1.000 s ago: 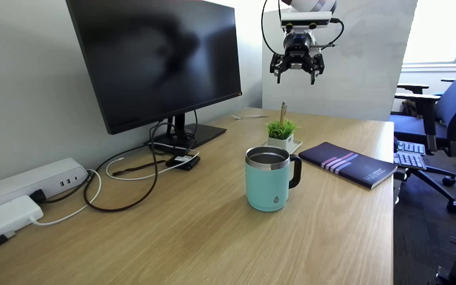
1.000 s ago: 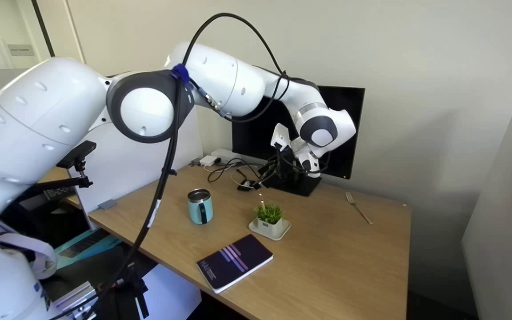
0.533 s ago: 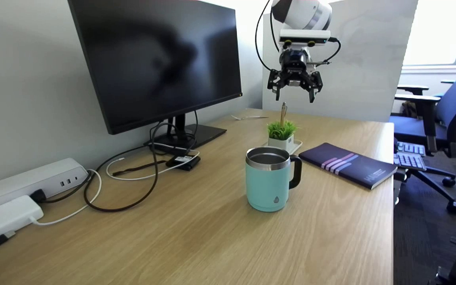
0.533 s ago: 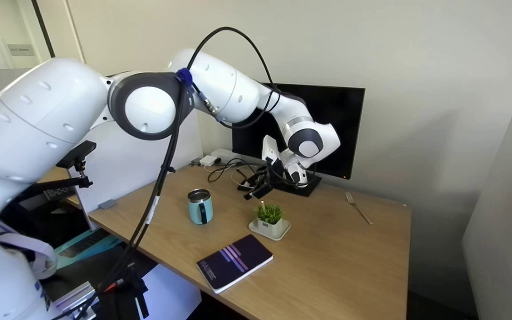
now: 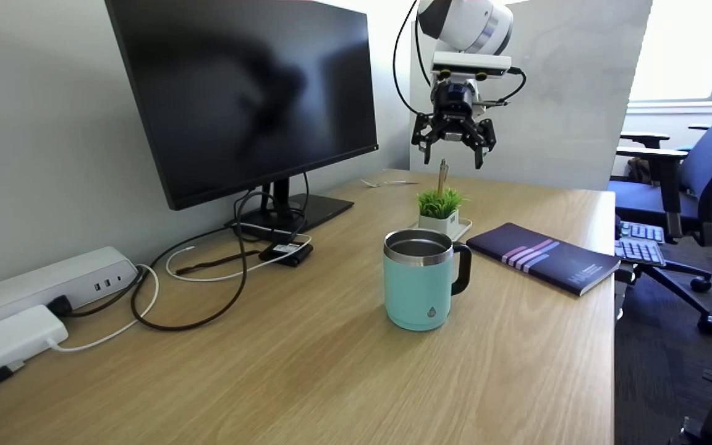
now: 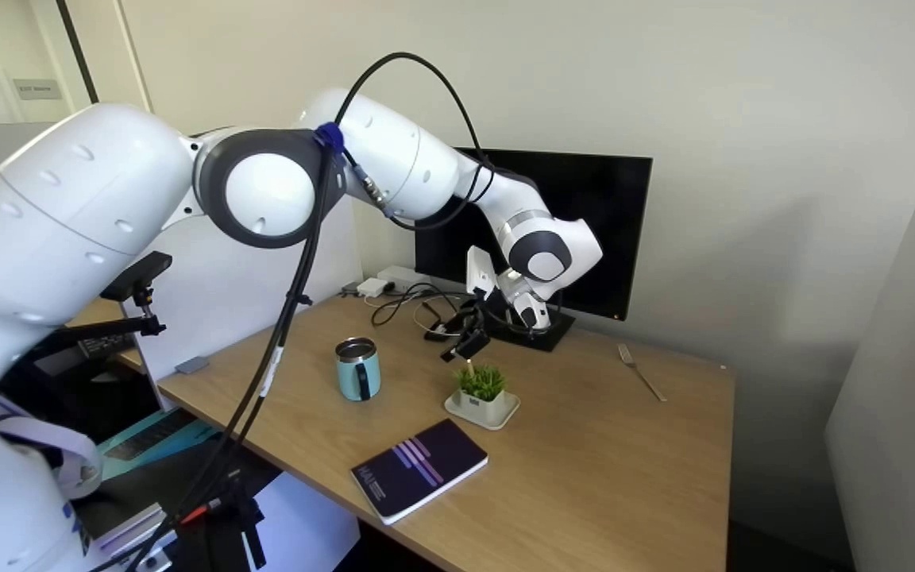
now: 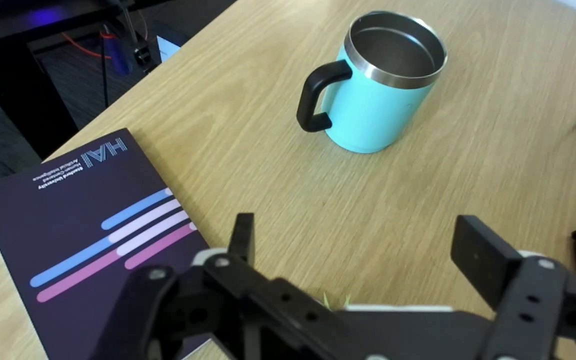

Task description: Pick the pen and put it in the cup

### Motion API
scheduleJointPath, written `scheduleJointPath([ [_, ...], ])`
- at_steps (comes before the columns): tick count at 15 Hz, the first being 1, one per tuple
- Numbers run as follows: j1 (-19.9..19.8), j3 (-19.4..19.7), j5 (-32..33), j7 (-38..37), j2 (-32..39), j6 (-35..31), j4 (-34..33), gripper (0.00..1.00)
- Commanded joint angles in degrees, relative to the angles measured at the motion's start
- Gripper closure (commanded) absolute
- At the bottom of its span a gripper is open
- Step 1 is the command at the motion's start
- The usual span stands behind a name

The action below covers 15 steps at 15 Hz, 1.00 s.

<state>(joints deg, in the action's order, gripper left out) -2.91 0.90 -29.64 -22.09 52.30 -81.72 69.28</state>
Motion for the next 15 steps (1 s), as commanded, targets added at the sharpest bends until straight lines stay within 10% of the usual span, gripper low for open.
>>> scheduleJointPath([
  [1, -1.1, -0.6, 0.7, 0.6, 1.5, -0.3, -2.5, 0.0],
  [10, -2.2, -1.2, 0.9, -0.4, 9.4, 0.9, -10.1, 0.0],
  [11, -2.2, -1.3, 1.0, -0.5, 10.0, 0.8, -10.6, 0.25],
  [15, -1.9, -1.8, 1.4, -0.3, 10.8, 1.1, -12.3, 0.47],
])
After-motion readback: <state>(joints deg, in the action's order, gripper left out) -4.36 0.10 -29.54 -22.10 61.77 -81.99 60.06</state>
